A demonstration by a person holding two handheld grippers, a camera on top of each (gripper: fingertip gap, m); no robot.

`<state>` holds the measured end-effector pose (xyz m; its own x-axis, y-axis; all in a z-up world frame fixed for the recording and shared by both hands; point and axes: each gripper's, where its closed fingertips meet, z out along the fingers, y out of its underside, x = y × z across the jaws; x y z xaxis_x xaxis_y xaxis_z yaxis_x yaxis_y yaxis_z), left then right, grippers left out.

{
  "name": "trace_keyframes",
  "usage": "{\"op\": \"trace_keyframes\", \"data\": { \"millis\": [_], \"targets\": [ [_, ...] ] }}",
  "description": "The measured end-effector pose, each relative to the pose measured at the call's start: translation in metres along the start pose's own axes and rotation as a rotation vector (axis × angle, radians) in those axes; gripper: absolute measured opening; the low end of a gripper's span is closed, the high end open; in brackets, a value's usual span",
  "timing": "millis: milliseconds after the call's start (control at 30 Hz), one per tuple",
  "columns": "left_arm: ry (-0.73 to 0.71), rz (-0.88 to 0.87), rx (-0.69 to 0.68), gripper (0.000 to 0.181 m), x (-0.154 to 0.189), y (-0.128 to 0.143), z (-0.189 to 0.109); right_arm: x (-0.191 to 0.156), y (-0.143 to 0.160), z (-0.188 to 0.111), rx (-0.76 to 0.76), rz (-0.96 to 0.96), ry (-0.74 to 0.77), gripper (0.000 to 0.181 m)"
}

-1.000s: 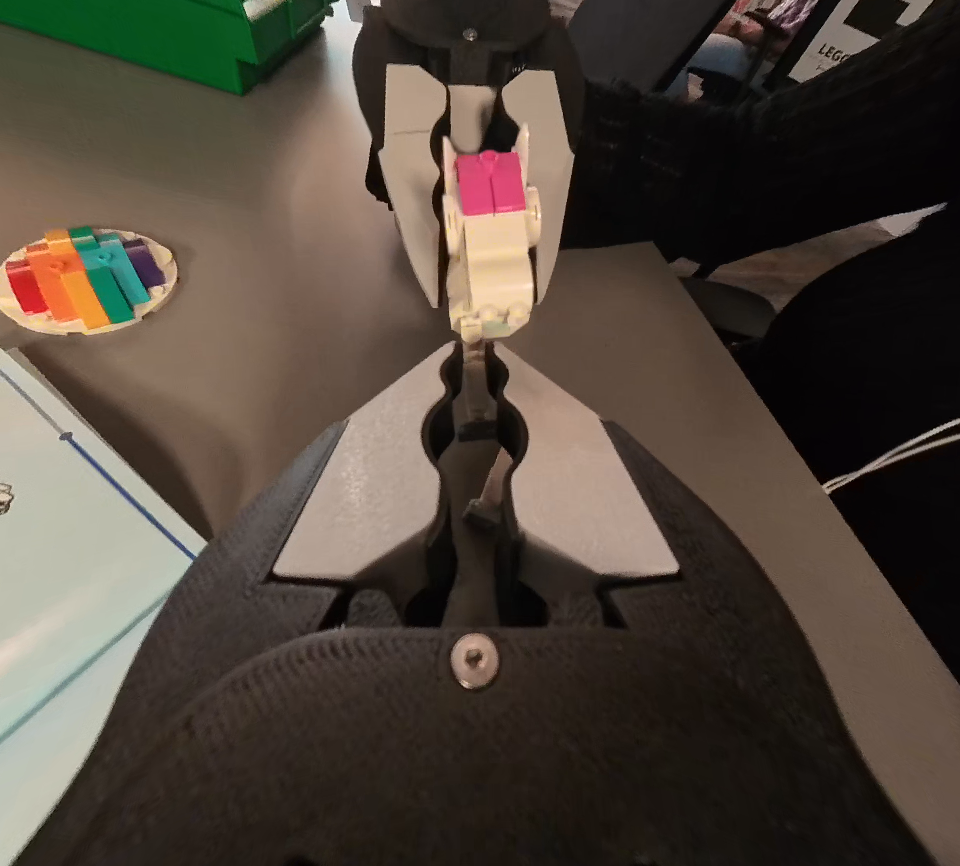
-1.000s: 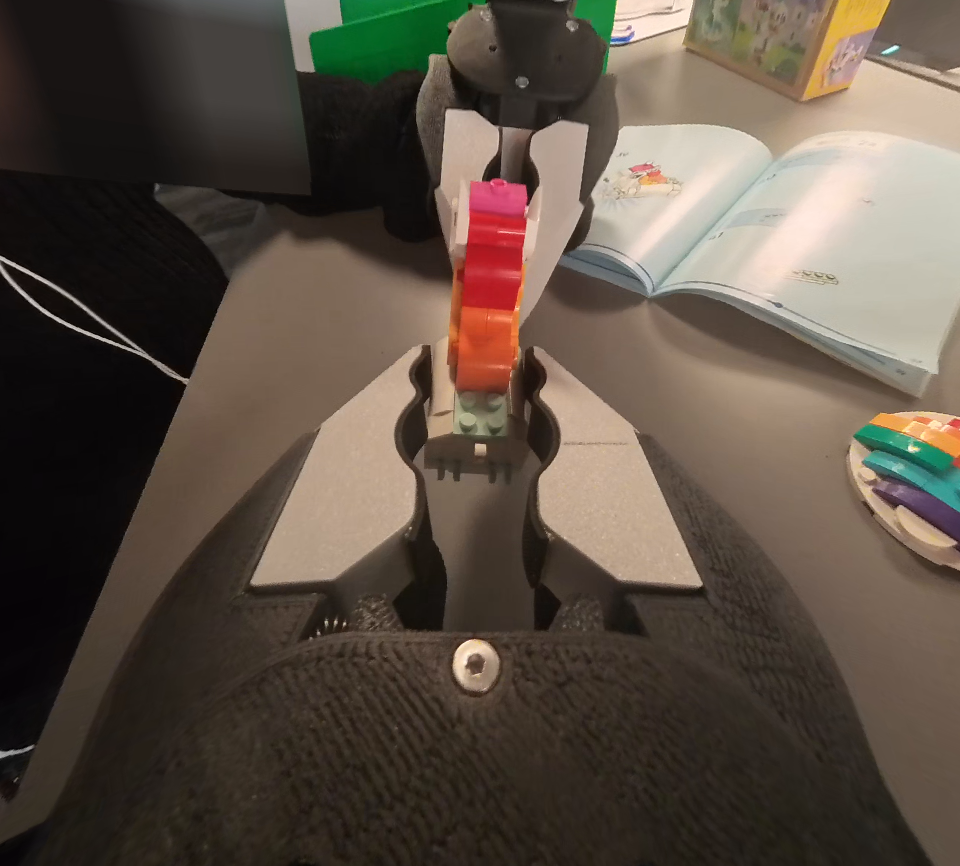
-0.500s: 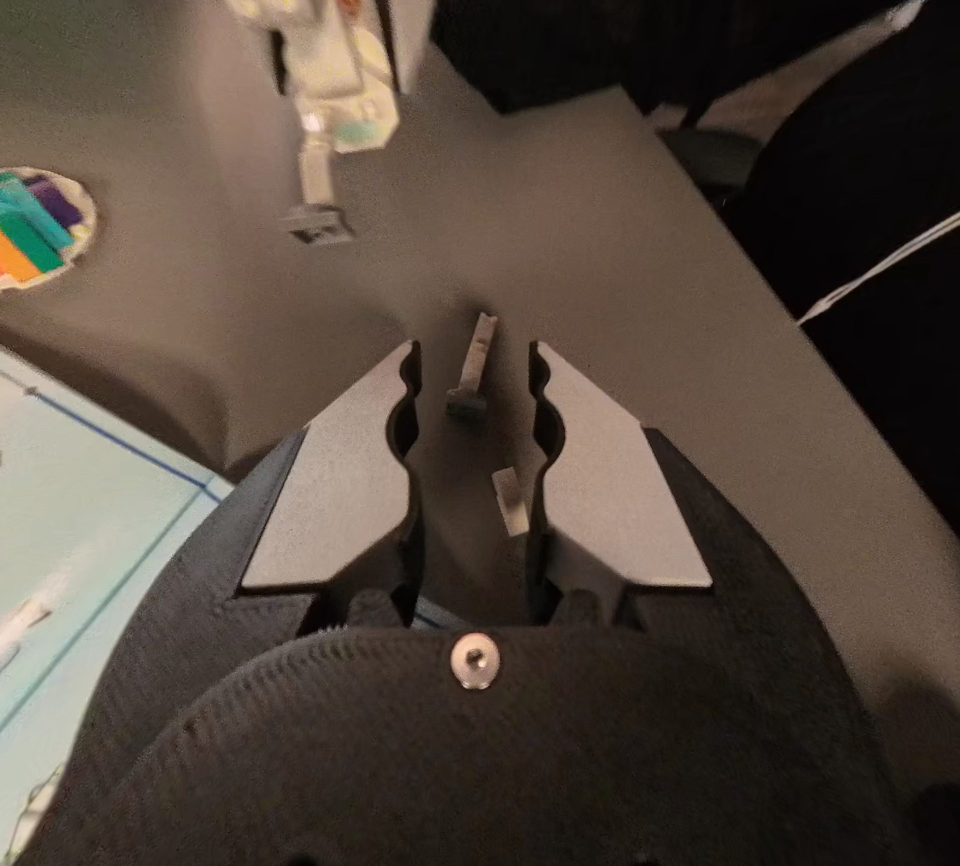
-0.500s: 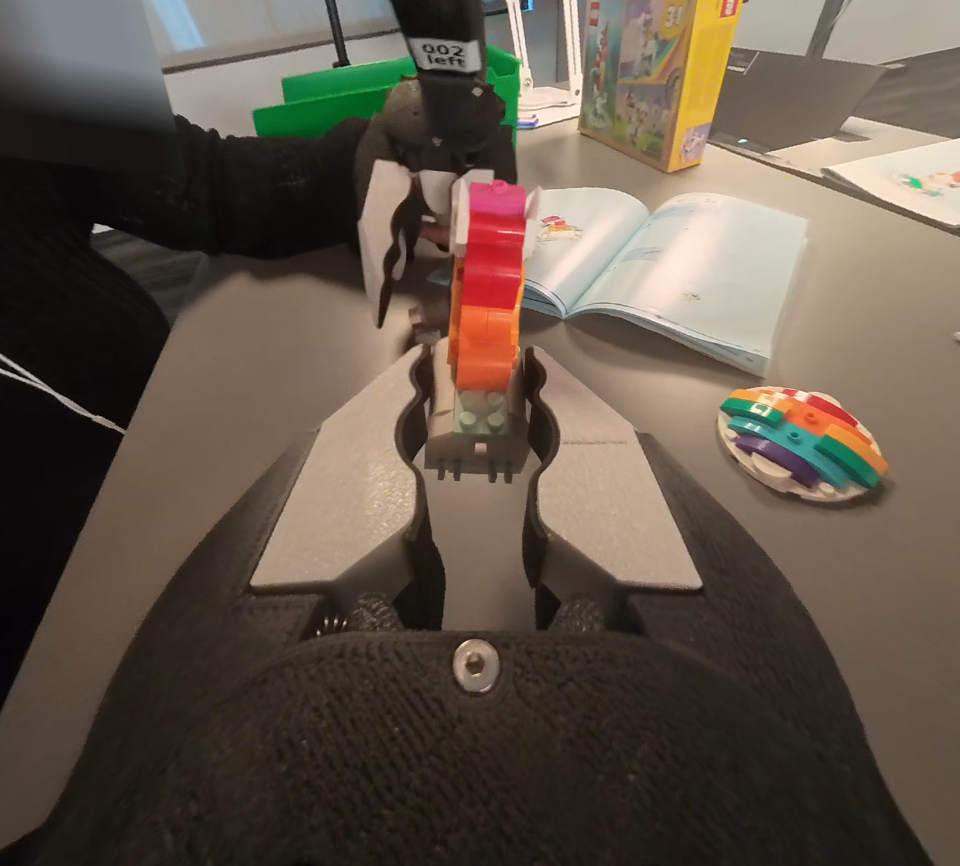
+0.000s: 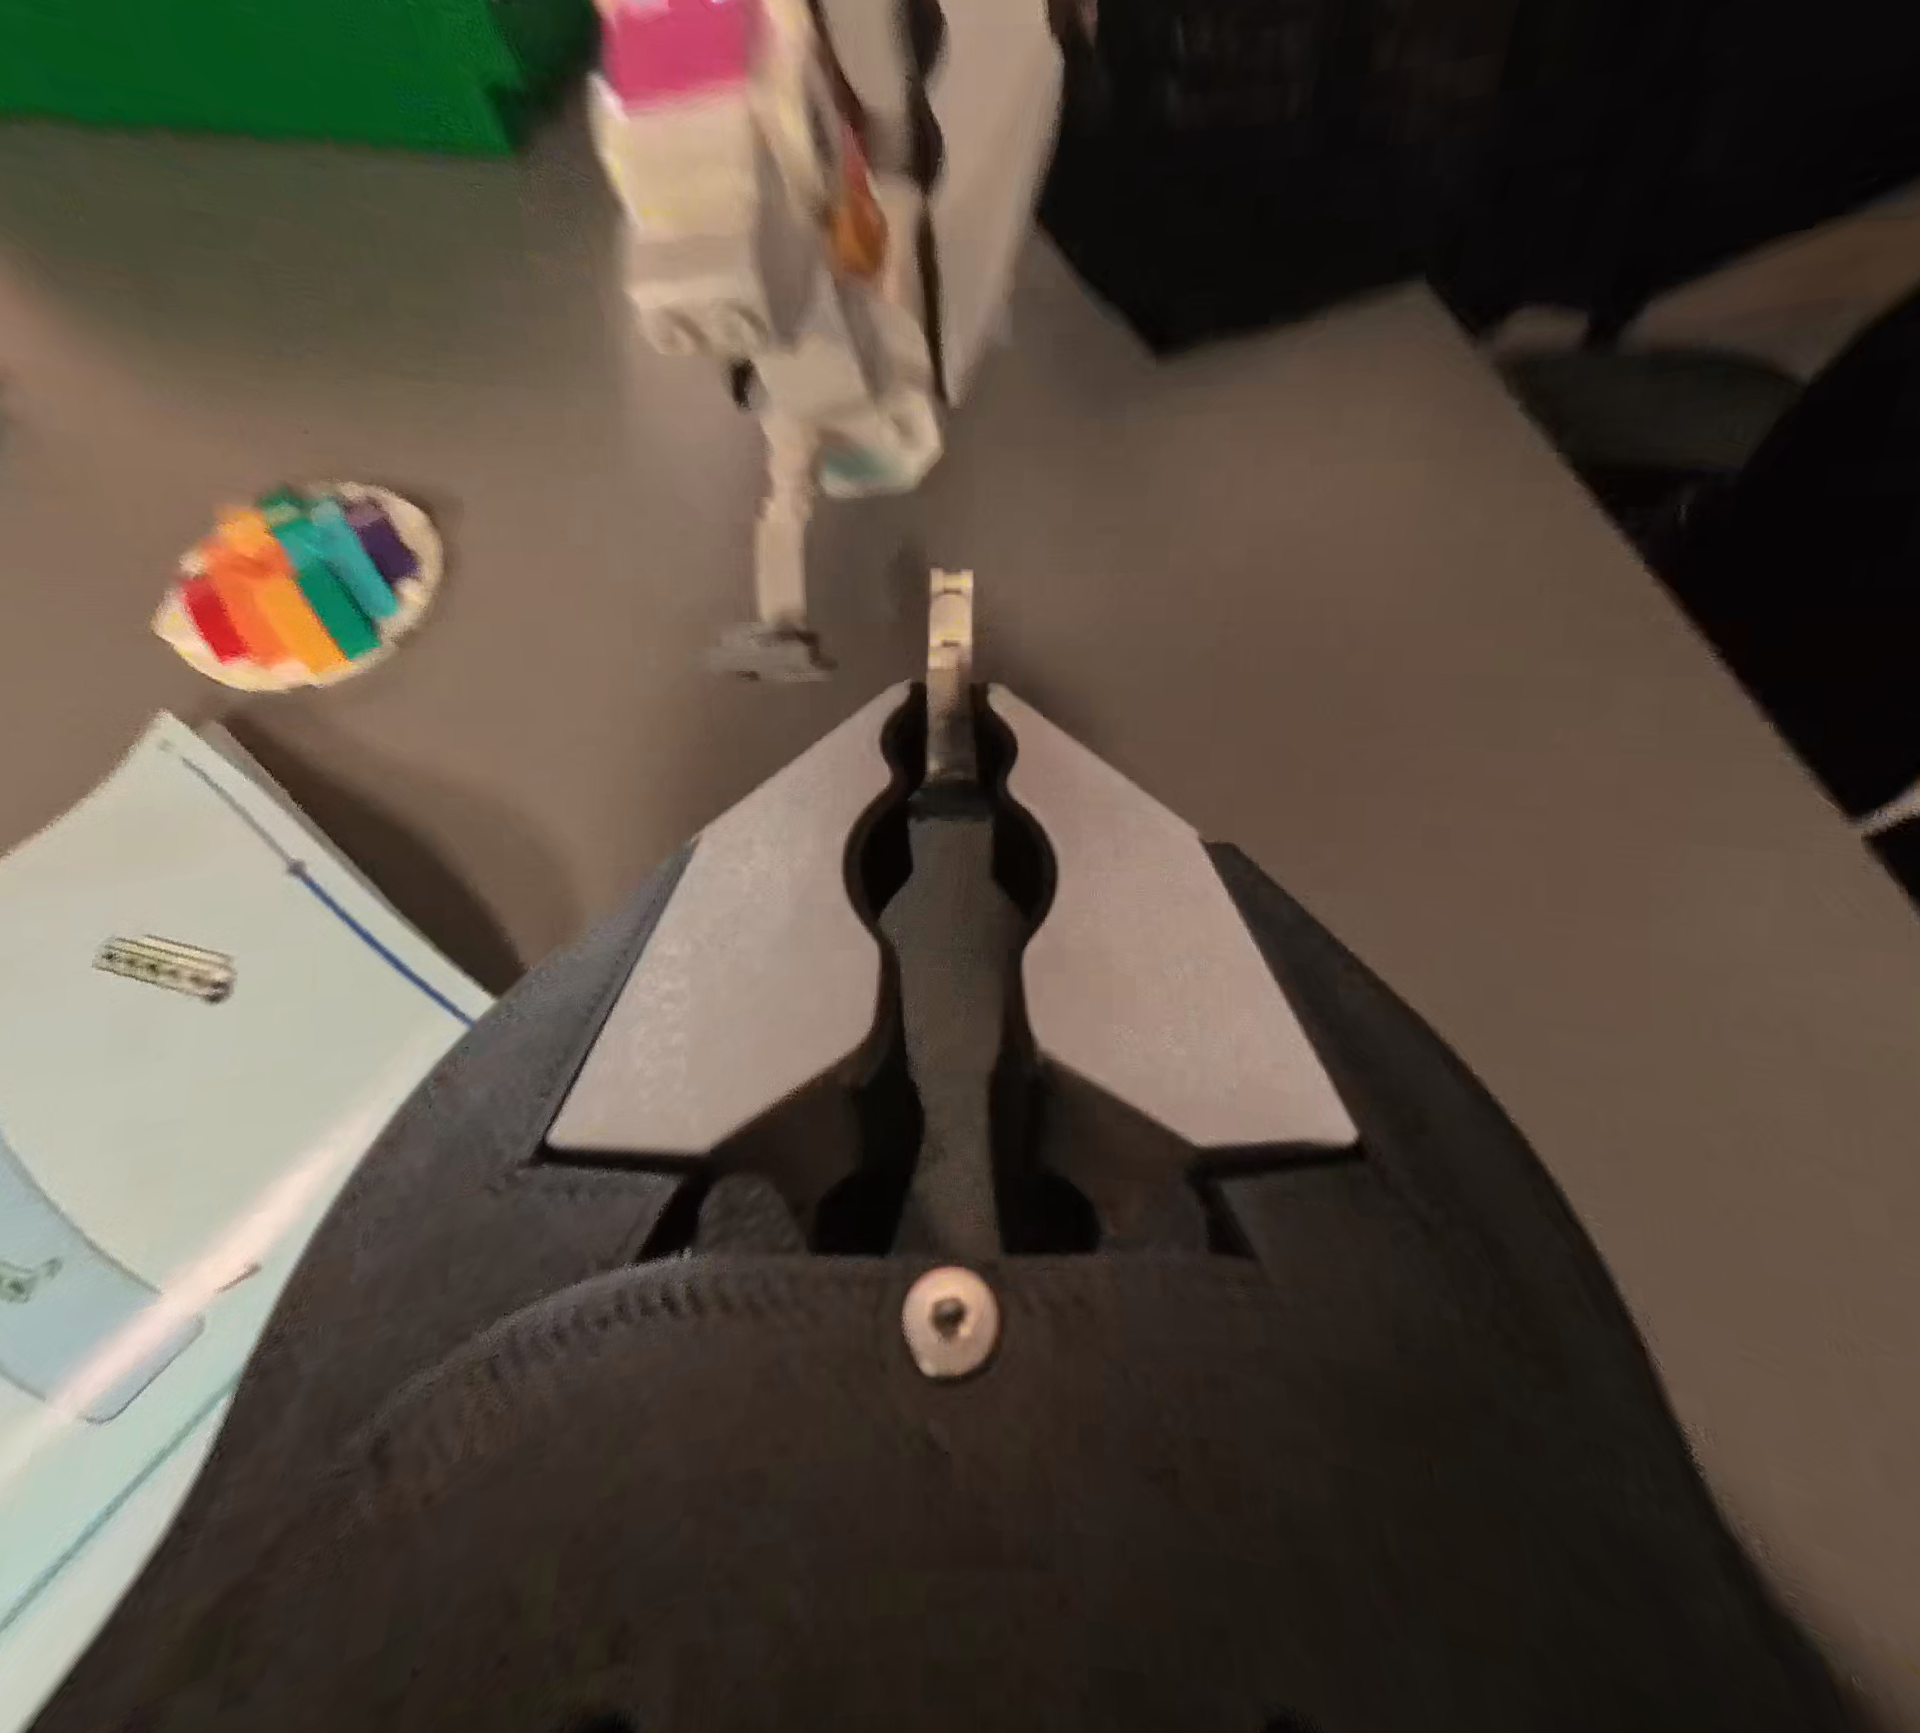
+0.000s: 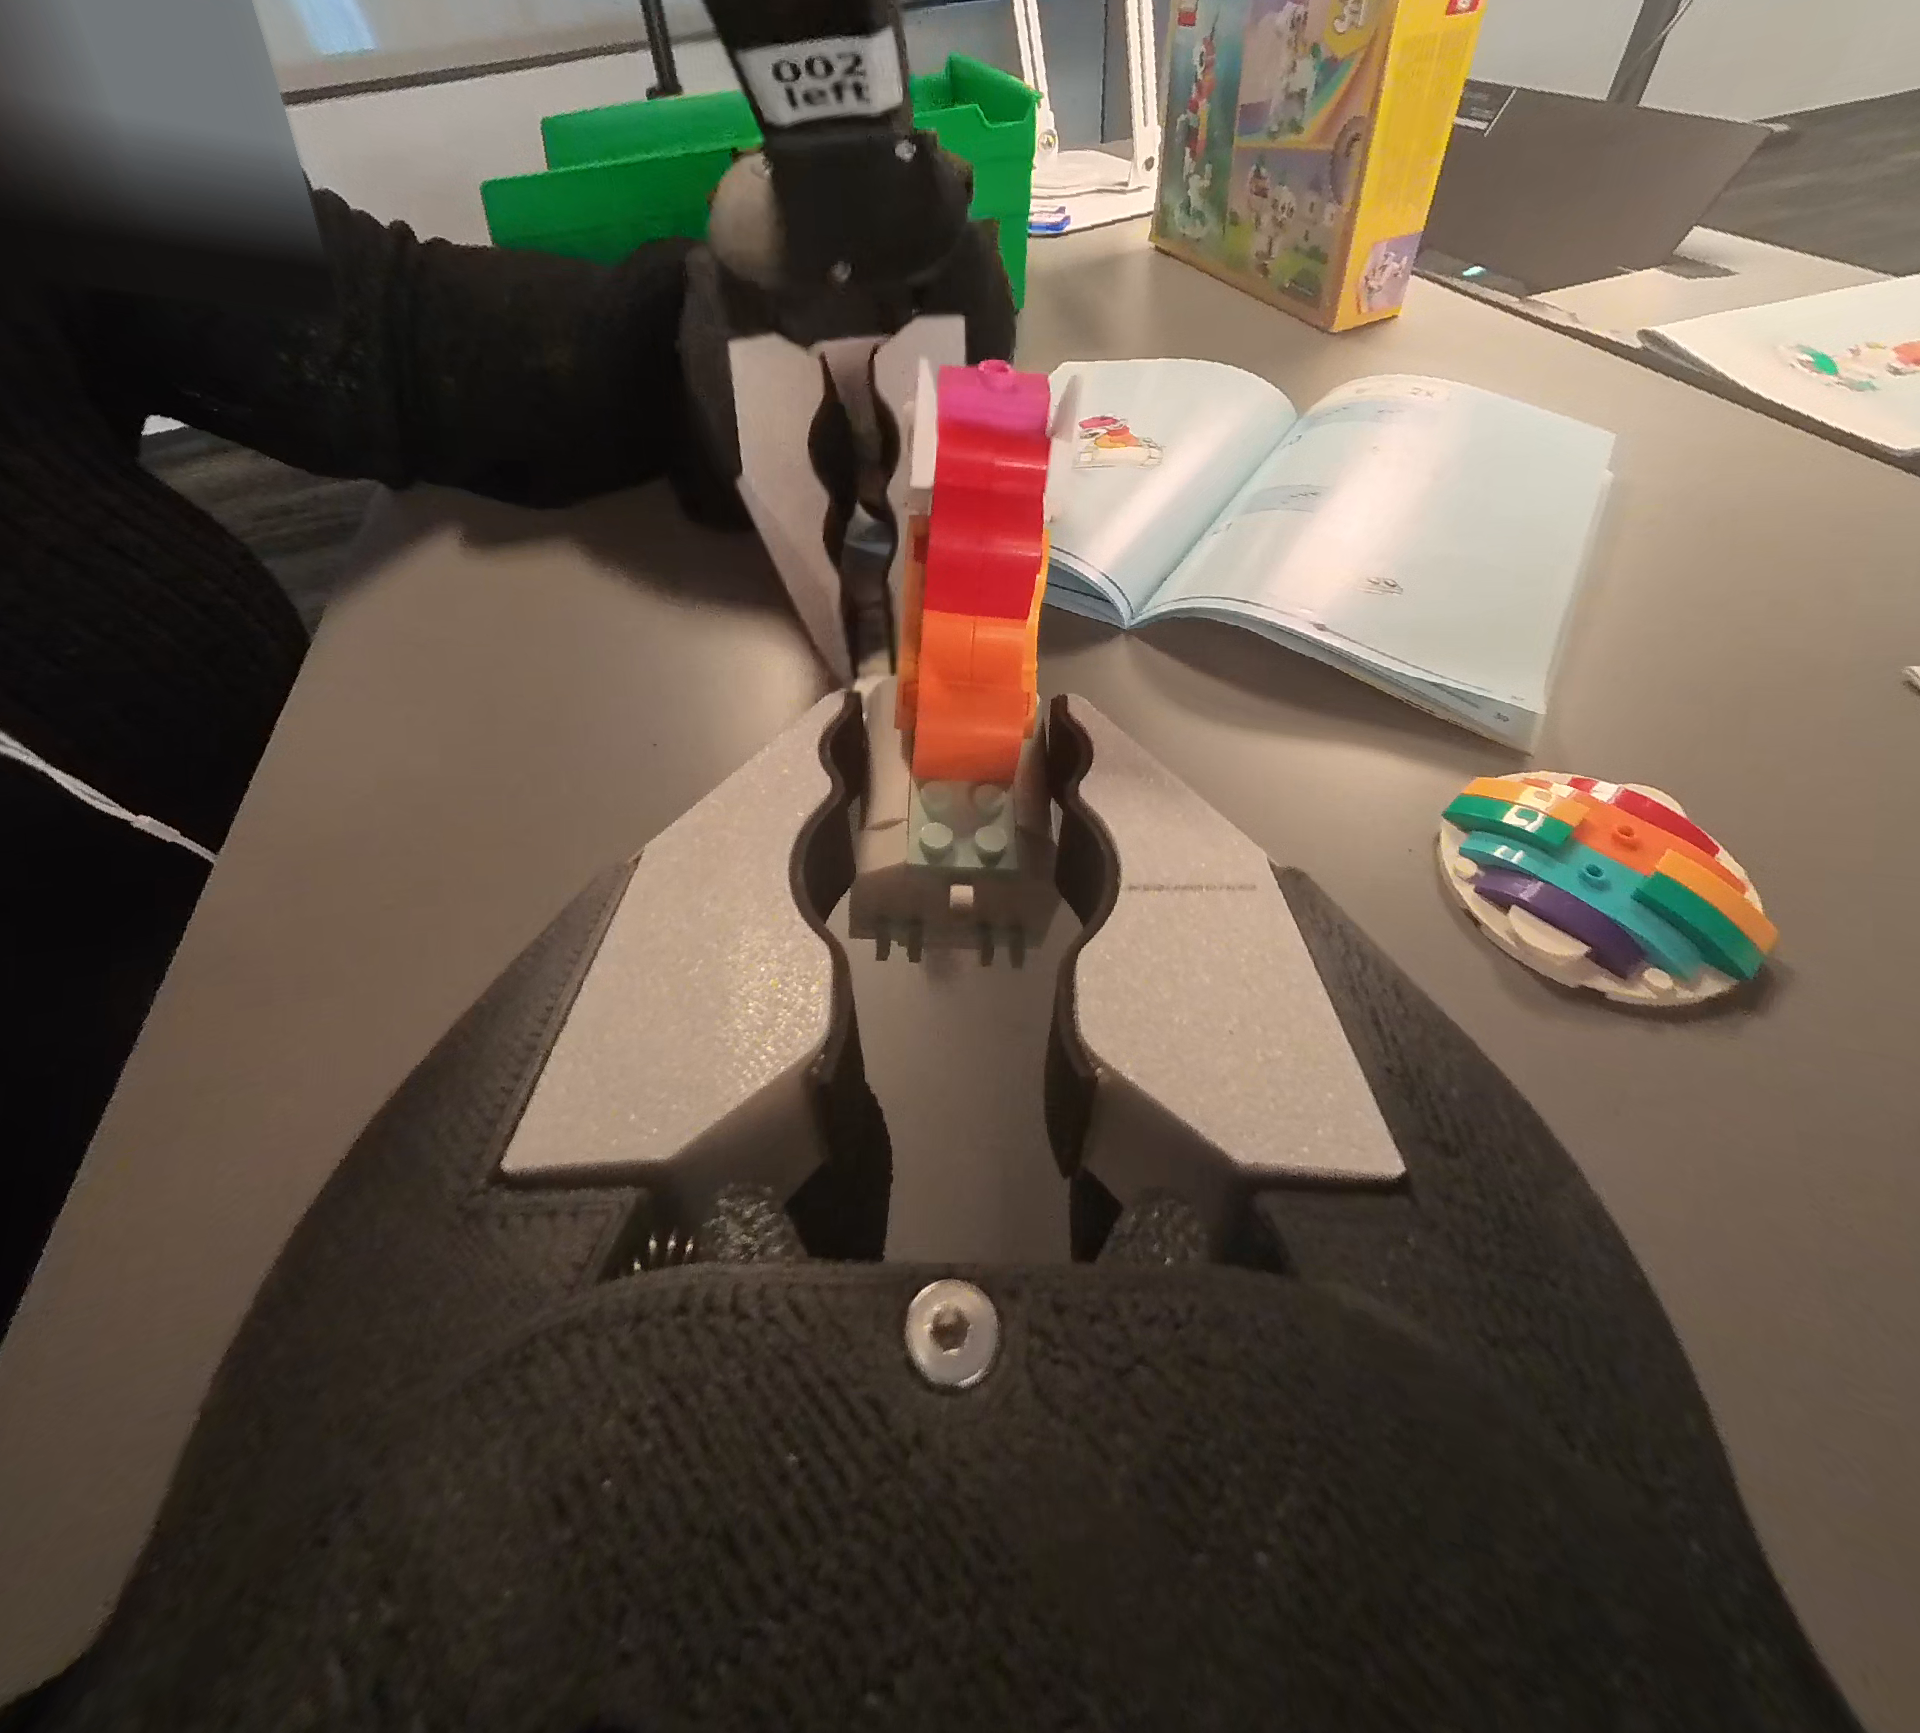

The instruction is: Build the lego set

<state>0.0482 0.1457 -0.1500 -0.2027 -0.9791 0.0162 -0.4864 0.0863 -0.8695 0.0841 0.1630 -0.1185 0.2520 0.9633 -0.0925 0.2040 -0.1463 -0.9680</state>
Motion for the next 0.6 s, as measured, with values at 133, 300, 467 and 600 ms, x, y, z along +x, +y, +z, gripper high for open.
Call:
{"op": "trace_keyframes", "data": {
  "millis": [133,300,467,600],
  "targets": [
    [-0.07,-0.019,0.096,0.008,-0.007,-0.019,-0.006,0.0,-0.001,0.0,0.006,-0.016,0.01,0.033],
    [-0.083,-0.047,0.07,0.008,-0.007,-0.017,0.001,0.0,0.0,0.001,-0.003,-0.04,0.026,0.033],
    [-0.108,-0.076,0.069,0.008,-0.01,-0.019,0.002,0.001,0.003,0.004,-0.033,-0.077,0.048,0.034],
    [-0.124,-0.061,0.038,0.008,-0.01,-0.015,0.004,0.001,0.003,0.005,-0.038,-0.092,0.054,0.033]
  ]
}}
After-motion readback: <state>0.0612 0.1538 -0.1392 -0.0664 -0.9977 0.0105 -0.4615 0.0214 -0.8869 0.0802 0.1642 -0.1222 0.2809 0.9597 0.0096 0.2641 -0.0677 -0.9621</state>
